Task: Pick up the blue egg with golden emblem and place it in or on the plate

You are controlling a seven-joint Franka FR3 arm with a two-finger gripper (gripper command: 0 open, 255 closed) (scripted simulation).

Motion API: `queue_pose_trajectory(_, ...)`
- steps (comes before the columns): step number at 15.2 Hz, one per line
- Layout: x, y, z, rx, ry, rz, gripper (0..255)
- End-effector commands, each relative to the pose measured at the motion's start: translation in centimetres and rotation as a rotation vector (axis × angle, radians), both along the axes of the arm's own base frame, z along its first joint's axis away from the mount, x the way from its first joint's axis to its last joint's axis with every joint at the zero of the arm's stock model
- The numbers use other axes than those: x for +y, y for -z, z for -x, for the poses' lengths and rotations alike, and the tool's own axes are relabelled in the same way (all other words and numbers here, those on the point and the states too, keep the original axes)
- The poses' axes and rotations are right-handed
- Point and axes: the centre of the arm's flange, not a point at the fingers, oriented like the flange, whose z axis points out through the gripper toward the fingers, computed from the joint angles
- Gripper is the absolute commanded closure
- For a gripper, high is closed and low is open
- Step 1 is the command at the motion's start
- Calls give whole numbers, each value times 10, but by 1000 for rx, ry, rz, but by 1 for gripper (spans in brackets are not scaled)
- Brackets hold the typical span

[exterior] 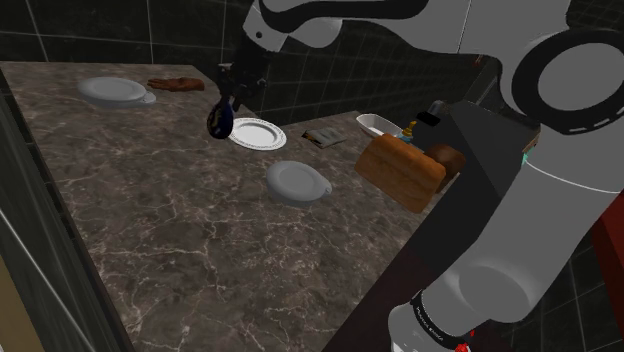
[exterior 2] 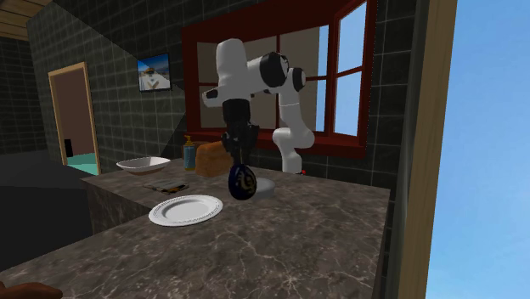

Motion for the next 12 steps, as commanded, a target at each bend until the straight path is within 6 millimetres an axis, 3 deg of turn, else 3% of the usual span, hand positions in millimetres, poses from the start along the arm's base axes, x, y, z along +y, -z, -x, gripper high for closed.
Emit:
queue_pose_trajectory(1,-23,-1,-13,0,-2,0,255)
queue_pose_trajectory(8,-103,-9,-59,0,-2,0,255)
queue_pose_trajectory(9,-92,-7,-53,-1,0,0,255)
queue_pose_trajectory(10,-92,-7,-53,-1,0,0,0)
queue_pose_trajectory(12,-100,20,-57,-86,-4,-113,0)
